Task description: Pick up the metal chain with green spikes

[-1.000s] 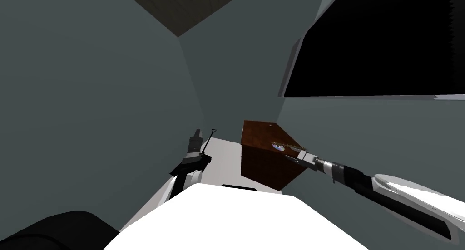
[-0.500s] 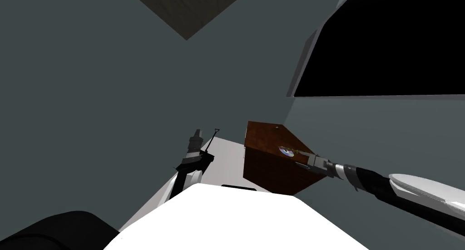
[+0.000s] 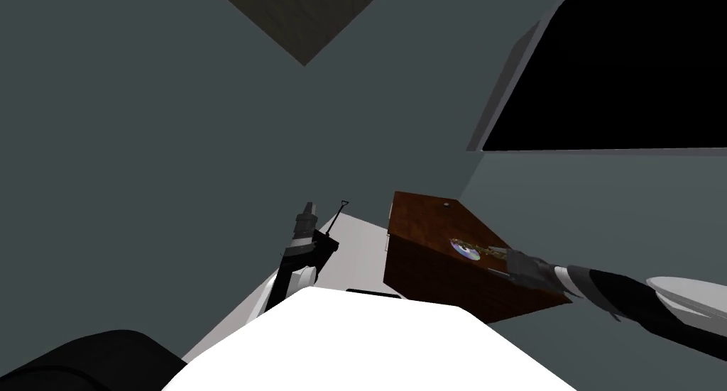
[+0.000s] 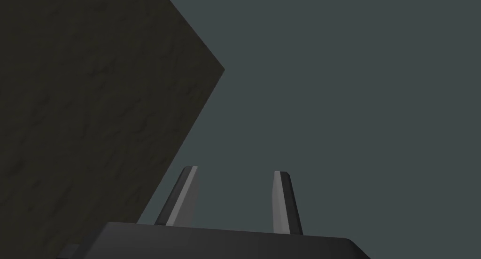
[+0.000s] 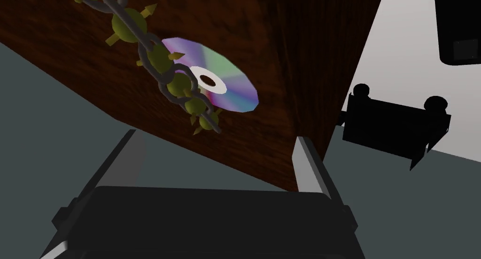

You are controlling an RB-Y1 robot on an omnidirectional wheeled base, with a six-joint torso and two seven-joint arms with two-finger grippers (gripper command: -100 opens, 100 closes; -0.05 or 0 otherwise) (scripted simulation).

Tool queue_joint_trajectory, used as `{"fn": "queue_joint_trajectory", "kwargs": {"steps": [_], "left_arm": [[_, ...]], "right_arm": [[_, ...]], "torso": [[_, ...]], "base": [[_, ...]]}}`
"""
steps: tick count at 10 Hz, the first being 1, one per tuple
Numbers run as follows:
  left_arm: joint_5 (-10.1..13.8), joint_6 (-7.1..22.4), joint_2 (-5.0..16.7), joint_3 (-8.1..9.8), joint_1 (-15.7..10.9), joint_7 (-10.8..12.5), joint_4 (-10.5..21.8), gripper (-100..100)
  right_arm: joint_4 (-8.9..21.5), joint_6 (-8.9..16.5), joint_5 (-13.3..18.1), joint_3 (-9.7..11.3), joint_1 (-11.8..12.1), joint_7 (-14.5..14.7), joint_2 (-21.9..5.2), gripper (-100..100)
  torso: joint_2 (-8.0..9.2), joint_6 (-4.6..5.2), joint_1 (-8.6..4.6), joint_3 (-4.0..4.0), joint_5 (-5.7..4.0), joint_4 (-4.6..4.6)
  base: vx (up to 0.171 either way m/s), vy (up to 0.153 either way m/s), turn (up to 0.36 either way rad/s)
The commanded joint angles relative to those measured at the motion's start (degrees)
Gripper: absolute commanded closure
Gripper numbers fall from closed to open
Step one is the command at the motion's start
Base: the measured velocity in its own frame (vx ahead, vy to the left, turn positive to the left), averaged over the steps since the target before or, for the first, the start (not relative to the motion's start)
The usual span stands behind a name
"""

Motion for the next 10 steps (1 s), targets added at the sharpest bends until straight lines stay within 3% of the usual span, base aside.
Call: {"fn": "queue_joint_trajectory", "kwargs": {"steps": [1,8,10], "left_arm": [[0.00,0.00,0.00,0.00,0.00,0.00,0.00,0],[0.00,0.00,0.00,0.00,0.00,0.00,0.00,0],[0.00,0.00,0.00,0.00,0.01,0.00,0.00,0]], "right_arm": [[1.66,0.51,1.56,1.29,1.08,1.82,-1.68,-100],[8.78,-0.29,6.03,4.81,4.23,6.95,-8.72,-100],[8.95,-0.37,6.16,5.07,4.00,6.98,-8.72,-100]], "torso": [[0.00,0.00,0.00,0.00,0.00,0.00],[0.15,0.03,0.08,0.09,0.02,0.04],[0.14,0.06,0.06,0.09,0.01,0.04]], "base": [[0.066,-0.012,0.146],[0.045,-0.009,0.143],[0.023,-0.012,0.041]]}}
